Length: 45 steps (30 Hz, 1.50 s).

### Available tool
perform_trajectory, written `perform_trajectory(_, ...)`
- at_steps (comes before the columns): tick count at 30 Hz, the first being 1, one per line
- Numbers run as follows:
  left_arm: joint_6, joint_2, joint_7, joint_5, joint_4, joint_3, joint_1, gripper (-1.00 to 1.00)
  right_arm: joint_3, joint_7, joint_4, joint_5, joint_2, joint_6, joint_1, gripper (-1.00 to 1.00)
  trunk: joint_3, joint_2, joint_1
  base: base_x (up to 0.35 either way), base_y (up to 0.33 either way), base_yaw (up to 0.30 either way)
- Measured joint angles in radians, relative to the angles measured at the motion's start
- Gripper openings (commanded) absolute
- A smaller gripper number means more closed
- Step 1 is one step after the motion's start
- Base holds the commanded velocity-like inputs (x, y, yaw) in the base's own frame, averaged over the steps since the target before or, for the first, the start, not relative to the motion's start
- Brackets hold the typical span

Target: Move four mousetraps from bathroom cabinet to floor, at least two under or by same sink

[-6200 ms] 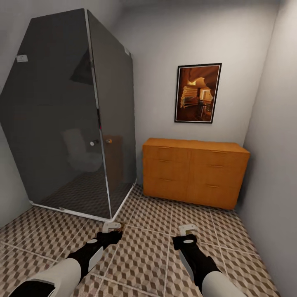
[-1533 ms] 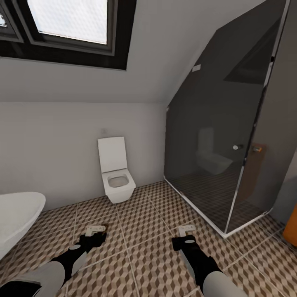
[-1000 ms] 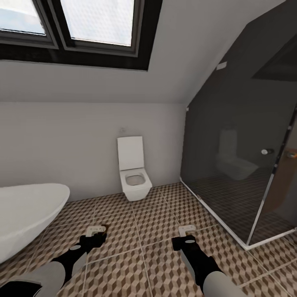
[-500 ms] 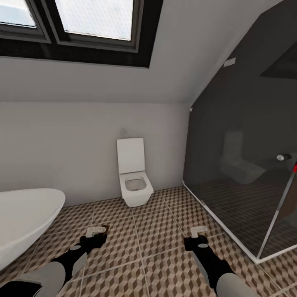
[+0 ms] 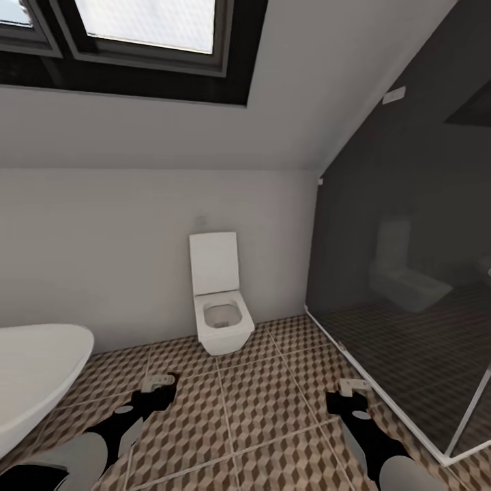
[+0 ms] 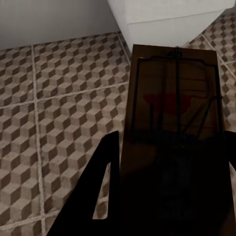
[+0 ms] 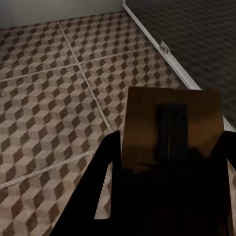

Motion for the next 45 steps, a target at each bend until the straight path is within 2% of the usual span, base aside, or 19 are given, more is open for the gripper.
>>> perform_trajectory(10,-0.002,0.001,0.001,0.0,0.0,0.0,0.0,-1.0,0.001,0.003,-0.002,0.001,-0.002,0.003,0.0,-1.0,0.0,0.0,0.0,0.323,0.0,0.0)
perform_trajectory(15,-0.004,0.009,0.001,0.003,0.001,0.0,0.0,-1.0,0.005,0.008,-0.003,0.004,-0.002,0.005,0.0,-1.0,0.0,0.0,0.0,0.323,0.0,0.0)
perform_trajectory(20,-0.005,0.023,0.001,0.033,0.002,0.0,0.0,-1.0,0.01,0.006,-0.003,0.007,-0.001,0.005,0.0,-1.0,0.0,0.0,0.0,0.323,0.0,0.0)
perform_trajectory(26,-0.008,0.06,-0.001,0.086,0.003,-0.001,0.0,-1.0,0.012,-0.008,-0.012,0.021,0.004,0.005,0.0,-1.0,0.0,0.0,0.0,0.323,0.0,0.0)
perform_trajectory(35,-0.008,0.073,-0.001,0.101,0.004,-0.001,0.0,-1.0,0.013,-0.03,-0.033,0.027,0.012,0.006,0.0,-1.0,0.0,0.0,0.0,0.287,0.0,0.0)
perform_trajectory(45,-0.008,0.073,0.0,0.102,0.003,-0.002,0.0,-1.0,0.007,-0.032,-0.067,0.027,0.012,0.007,0.0,-1.0,0.0,0.0,0.001,0.038,0.0,0.072)
